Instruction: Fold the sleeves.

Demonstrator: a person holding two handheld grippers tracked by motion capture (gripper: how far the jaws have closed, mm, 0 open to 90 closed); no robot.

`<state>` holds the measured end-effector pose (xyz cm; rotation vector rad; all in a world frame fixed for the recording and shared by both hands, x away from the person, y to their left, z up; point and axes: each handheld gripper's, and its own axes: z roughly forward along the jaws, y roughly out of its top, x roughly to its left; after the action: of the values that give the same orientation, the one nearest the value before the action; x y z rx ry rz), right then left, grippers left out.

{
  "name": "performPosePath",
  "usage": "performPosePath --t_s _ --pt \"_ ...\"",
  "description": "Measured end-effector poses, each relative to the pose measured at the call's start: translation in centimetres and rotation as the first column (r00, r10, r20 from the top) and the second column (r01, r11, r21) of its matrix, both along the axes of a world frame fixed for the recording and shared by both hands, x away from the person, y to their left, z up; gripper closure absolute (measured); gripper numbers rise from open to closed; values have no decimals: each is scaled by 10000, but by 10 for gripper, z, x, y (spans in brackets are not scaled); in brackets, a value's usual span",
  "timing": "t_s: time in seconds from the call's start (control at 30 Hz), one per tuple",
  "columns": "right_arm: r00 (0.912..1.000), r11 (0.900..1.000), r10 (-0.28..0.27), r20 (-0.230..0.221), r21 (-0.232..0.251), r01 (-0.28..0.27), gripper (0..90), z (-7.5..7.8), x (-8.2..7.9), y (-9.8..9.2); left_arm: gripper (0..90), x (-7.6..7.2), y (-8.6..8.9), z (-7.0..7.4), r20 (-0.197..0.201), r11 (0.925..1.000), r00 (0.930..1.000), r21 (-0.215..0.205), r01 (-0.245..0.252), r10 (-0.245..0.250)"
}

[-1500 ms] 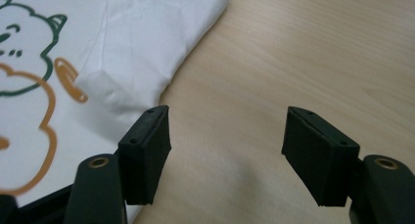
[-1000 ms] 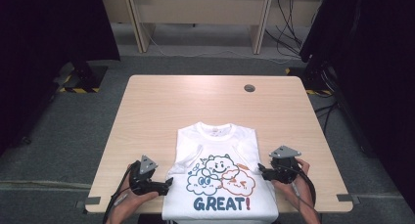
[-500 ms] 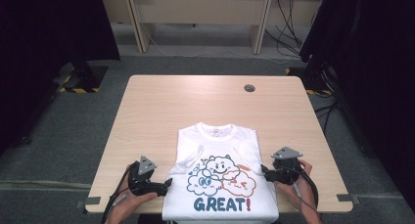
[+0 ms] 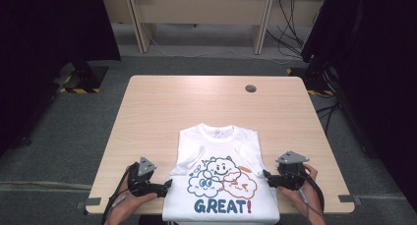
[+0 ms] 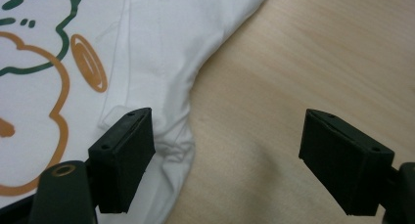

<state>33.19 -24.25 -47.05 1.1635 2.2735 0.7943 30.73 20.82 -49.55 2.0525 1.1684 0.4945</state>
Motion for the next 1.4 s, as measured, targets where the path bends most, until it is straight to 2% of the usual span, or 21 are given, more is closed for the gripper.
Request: performPosePath --t_s 0.07,0.17,0.23,0.3,0.4,0.63,0.8,0.97,1.17,1.4 --pt "10000 10000 -35 -31 -19 35 201 -3 -2 -2 22 0 0 0 -2 10000 10000 -1 8 -8" --pt "9997 9993 -252 -71 279 254 202 -5 -5 -7 22 0 0 0 1 10000 10000 -2 13 -13" --pt "9995 9995 -306 14 42 306 198 -3 -8 -9 22 0 0 0 -2 10000 10000 4 12 -12" --pt "9994 9992 -320 96 253 318 197 0 -13 -13 22 0 0 0 -2 10000 10000 7 13 -13" --pt "9992 9989 -348 206 312 342 197 3 -20 -15 25 -1 0 0 30 10000 10000 -12 4 -4" --pt "9999 9994 -123 75 320 120 196 -1 -32 -13 48 -9 -1 2 364 9999 9993 -74 -120 122" --pt "10000 9988 25 57 486 -28 185 -2 -39 -9 47 -20 -7 5 506 9999 9987 -137 -23 30" --pt "9997 9989 194 -172 435 -186 161 -5 -47 -2 46 -30 -15 1 284 9995 9992 89 290 -293" --pt "9997 9995 93 -212 298 -86 152 -7 -45 -1 26 -28 -16 0 133 9998 9999 162 107 -109" --pt "9998 9994 -139 -132 307 143 154 -7 -35 0 1 -21 -17 1 -108 9997 9997 168 -203 204"
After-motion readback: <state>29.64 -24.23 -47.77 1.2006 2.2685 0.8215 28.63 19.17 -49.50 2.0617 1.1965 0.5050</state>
